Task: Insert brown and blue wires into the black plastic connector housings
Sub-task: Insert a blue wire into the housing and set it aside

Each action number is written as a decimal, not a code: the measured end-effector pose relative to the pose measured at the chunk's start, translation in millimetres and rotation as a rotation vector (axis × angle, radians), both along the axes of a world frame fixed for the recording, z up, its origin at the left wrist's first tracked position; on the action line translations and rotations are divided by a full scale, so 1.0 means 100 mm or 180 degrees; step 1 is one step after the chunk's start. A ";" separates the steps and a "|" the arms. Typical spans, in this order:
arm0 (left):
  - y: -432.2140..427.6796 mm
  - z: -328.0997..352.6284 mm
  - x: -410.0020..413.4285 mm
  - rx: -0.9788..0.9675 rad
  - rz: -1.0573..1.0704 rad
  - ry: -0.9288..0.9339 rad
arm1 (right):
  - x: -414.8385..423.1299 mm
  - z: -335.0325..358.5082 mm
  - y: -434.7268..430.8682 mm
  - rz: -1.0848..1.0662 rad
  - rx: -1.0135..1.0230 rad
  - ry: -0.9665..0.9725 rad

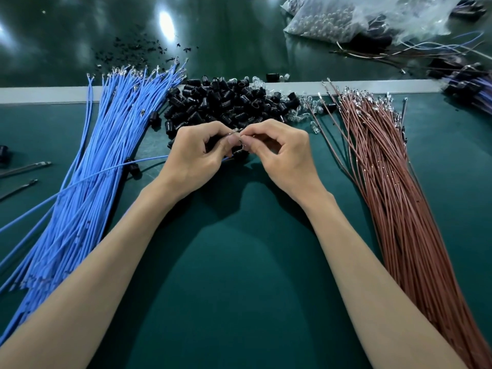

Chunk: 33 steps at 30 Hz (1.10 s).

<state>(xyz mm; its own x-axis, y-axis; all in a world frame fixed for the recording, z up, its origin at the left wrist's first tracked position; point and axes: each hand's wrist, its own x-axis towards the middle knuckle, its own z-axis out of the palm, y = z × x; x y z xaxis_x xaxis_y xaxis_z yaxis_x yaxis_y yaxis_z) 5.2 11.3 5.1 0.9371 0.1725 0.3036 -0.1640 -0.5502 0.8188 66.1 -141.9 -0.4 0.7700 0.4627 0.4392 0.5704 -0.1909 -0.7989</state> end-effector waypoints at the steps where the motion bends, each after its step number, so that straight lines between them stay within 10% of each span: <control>1: 0.00 0.00 0.00 -0.0004 0.0015 -0.0031 | 0.00 0.00 0.00 -0.0002 0.0007 0.0107; 16: 0.00 0.01 0.01 0.0337 0.0084 -0.0424 | 0.08 0.03 -0.07 0.0181 0.0752 0.1587; 33: 0.02 -0.04 0.02 0.0630 0.0006 -0.0759 | 0.05 0.02 -0.05 0.0157 0.0732 0.1369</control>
<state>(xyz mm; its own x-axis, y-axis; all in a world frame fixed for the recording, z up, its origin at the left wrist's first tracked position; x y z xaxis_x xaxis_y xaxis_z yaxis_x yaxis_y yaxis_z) 6.8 13.2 1.5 0.8351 0.0897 0.5427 -0.3374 -0.6957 0.6342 71.0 -146.6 1.3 0.8837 0.4314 0.1813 0.1834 0.0371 -0.9823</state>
